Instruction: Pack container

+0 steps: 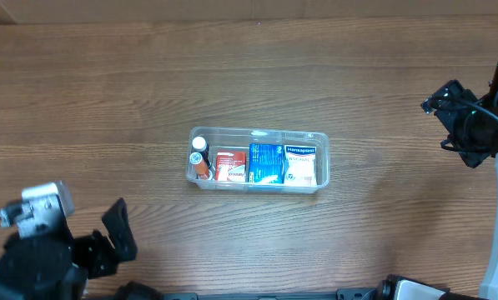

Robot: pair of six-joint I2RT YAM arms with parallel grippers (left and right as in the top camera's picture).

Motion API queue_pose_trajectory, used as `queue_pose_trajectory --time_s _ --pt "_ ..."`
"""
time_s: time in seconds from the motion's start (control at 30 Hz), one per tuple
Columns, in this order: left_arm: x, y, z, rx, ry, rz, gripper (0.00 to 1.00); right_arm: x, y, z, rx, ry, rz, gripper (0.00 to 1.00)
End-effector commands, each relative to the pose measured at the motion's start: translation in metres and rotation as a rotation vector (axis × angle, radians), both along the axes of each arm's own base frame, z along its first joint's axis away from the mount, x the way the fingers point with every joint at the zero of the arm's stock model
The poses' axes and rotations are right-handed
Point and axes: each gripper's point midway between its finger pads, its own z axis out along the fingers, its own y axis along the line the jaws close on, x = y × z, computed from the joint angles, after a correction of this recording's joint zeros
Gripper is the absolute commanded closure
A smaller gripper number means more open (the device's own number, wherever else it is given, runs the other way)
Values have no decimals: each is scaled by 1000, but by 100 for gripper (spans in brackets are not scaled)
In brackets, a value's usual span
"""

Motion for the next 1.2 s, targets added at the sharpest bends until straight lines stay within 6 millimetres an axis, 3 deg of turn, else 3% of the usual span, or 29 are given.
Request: queue_pose_trajectory --time_s 0.0,0.13,0.33,0.47,0.7,0.77,0.93,1.17 --pt "2 -21 -29 -114 28 -47 0 2 -1 5 -9 -17 1 0" --pt "18 -16 -44 -36 31 -21 0 2 -1 6 -9 -18 1 0" --pt "52 -33 -95 -20 64 -45 0 2 -1 6 -9 -18 1 0" --pt "65 -41 -110 -53 5 -57 0 2 -1 5 -9 -17 1 0" --pt "57 -26 -150 -59 -114 -56 0 2 -1 6 -9 -18 1 0" --pt "53 -11 -164 -57 -128 10 0 2 -1 6 -9 -18 1 0" --pt "47 18 -182 -54 -182 158 0 2 -1 6 -9 -18 1 0" --pt "45 29 -205 -50 -211 215 0 2 -1 5 -9 -17 1 0"
